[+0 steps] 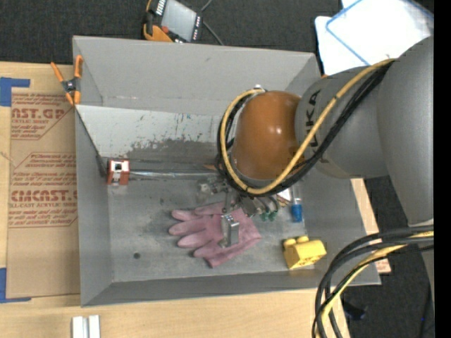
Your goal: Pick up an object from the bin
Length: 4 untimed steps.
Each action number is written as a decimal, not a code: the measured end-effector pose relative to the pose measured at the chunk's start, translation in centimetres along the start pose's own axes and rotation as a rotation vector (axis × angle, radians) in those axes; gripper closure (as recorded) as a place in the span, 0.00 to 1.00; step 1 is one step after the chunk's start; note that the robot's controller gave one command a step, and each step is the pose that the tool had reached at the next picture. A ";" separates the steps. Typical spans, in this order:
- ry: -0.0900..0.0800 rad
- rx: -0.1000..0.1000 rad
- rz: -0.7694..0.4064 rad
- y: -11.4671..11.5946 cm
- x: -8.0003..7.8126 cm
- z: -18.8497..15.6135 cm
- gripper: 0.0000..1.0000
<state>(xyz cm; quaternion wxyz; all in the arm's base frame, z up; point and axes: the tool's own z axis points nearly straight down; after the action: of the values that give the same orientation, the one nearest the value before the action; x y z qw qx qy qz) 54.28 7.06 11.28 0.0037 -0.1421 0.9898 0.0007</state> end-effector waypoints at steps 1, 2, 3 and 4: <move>-0.003 0.000 -0.312 -0.4 3.0 4.2 0.00; -0.009 0.001 -0.421 0.9 5.4 4.1 1.00; -0.009 0.001 -0.421 0.9 5.4 4.1 1.00; -0.018 0.003 -0.383 1.5 4.4 -3.7 1.00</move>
Offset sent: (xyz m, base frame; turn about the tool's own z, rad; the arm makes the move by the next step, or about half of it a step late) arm -0.0552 -0.0073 -0.0428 -0.4221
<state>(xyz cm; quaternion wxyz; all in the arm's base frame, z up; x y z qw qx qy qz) 49.58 7.27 14.99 0.0127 -0.3279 0.9446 -0.0001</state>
